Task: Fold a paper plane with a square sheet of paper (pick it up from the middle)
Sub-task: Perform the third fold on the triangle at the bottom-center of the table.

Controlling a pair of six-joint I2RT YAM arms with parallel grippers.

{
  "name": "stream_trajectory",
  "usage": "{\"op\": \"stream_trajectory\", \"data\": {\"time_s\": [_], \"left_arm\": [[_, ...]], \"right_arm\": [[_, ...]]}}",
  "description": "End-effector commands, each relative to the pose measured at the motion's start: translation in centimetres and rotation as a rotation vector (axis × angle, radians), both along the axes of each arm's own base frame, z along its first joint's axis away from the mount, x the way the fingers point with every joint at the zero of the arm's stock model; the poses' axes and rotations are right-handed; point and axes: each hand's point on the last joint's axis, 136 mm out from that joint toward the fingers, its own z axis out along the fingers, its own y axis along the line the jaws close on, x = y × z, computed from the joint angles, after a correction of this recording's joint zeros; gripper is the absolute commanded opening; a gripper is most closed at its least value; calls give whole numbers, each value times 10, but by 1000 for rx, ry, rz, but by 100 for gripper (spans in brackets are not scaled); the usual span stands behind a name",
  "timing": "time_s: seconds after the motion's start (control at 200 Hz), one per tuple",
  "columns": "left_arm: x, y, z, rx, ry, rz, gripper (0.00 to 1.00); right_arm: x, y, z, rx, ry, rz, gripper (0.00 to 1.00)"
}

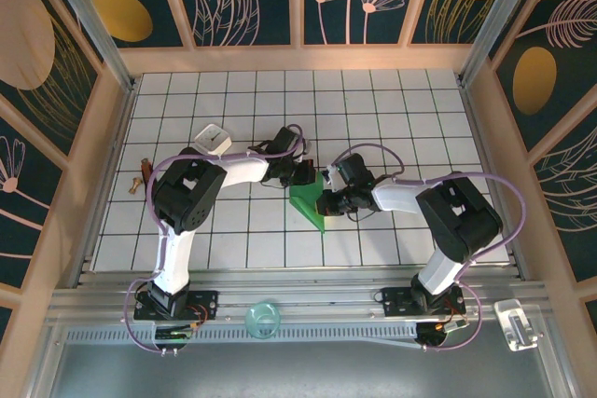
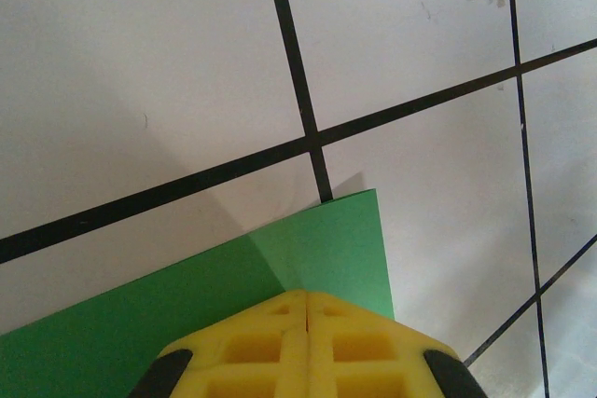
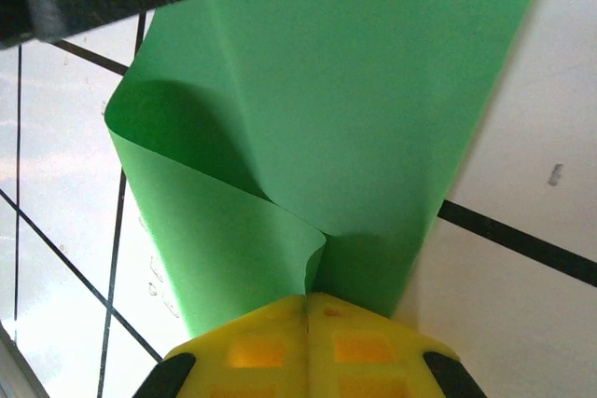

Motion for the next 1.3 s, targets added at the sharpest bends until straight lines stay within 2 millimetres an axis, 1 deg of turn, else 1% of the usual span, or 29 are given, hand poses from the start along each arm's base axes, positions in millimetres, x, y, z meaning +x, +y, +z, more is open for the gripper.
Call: {"op": "stream_trajectory", "data": {"time_s": [0.0, 0.265, 0.42, 0.55, 0.646, 0.746, 0.856, 0.906, 0.961, 1.016, 1.071, 1.136, 1.186, 1.196, 1.226, 1.236, 1.246, 1.256, 1.281, 1.296], "left_arm": [[-21, 14, -35, 81, 104, -22, 0], [-22, 15, -38, 87, 110, -26, 0], [-21, 14, -36, 84, 106, -27, 0], [-18, 13, -31, 82, 97, -24, 0], [-13, 9, -19, 69, 77, -22, 0], [-5, 3, -2, 48, 49, -19, 4], [6, -3, 20, 26, 12, -13, 12], [10, -5, 31, 17, -8, -6, 17], [13, -5, 43, 10, -34, 8, 20], [14, 0, 54, 10, -58, 30, 22], [10, 8, 62, 5, -71, 63, 20], [-2, 17, 72, -37, -73, 104, 12], [-16, 24, 75, -73, -60, 134, 5], [-18, 24, 78, -86, -64, 137, 4], [-29, 26, 79, -105, -57, 144, 1], [-31, 27, 79, -113, -54, 148, 0], [-35, 27, 76, -112, -46, 150, 0], [-37, 27, 84, -130, -55, 153, 0], [-44, 28, 87, -144, -55, 158, 0], [-53, 29, 82, -141, -42, 158, 0]], "right_arm": [[2, 0, -4, -34, -5, 11, 0], [4, 2, -5, -33, -4, 14, 0], [-1, -3, -11, -47, 10, 8, 0], [-7, -10, -22, -74, 34, -6, 0], [-13, -18, -30, -102, 55, -20, 0], [-19, -25, -38, -129, 76, -32, 0], [-24, -30, -43, -146, 92, -39, 0], [-26, -31, -45, -151, 97, -42, 0], [-27, -32, -46, -155, 99, -43, 0], [-27, -33, -46, -156, 102, -44, 0], [-28, -33, -47, -157, 103, -44, 0], [-28, -33, -46, -157, 103, -45, 0], [-27, -33, -46, -156, 101, -44, 0], [-28, -33, -46, -156, 101, -43, 0], [-27, -33, -47, -157, 102, -45, 0], [-27, -33, -47, -157, 101, -44, 0], [-27, -33, -47, -158, 102, -43, 0], [-27, -34, -47, -158, 102, -44, 0], [-27, -33, -47, -156, 100, -44, 0], [-26, -33, -47, -156, 101, -45, 0]]}}
